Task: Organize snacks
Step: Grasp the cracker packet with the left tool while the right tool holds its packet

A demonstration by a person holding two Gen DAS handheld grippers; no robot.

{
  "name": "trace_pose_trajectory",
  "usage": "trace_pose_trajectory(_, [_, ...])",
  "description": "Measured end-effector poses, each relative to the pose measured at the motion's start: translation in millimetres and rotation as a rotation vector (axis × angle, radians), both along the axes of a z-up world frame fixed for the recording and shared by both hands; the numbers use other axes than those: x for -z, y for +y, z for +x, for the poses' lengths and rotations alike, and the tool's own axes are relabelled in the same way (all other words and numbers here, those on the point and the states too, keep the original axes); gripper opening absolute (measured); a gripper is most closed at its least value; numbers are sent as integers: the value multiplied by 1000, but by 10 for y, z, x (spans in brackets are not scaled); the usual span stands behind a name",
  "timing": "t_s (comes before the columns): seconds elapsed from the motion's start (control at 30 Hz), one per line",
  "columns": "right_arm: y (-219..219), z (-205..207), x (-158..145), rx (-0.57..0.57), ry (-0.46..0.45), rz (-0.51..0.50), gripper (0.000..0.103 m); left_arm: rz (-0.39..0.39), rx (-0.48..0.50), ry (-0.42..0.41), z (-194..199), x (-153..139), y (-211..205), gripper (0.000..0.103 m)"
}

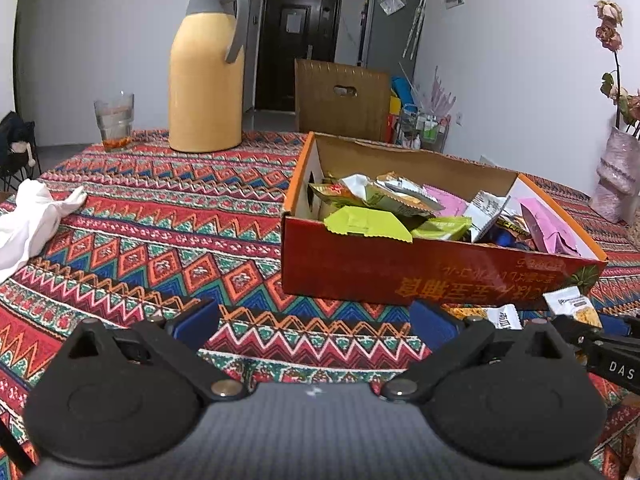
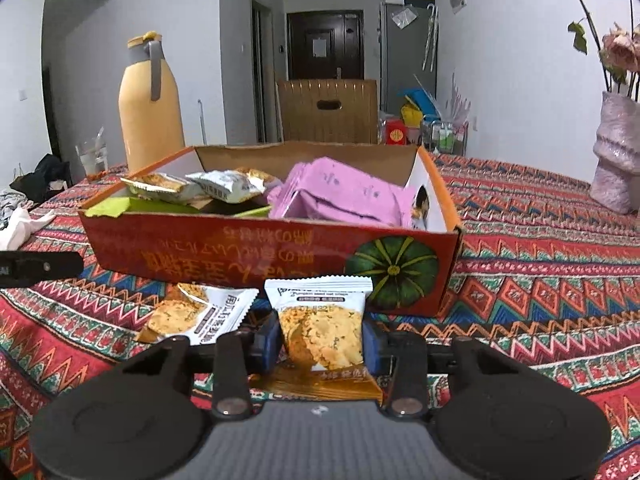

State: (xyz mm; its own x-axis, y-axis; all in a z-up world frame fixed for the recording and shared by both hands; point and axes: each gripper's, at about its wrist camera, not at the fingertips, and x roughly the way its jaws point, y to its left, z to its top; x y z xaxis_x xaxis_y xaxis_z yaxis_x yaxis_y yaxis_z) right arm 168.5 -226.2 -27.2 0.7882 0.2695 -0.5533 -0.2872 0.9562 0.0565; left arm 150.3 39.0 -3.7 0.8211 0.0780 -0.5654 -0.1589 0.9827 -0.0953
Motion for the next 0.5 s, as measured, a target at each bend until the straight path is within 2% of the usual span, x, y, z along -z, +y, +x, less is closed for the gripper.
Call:
trace_pose_trajectory(0.13, [-76,-31,-64,16,-20,12,39,-18,23,35,25,-53,-48,103])
trace_pose_trajectory(0.5, [-407,-175,-175,66,-65,18,39,44,133,54,117,-206,-653,103])
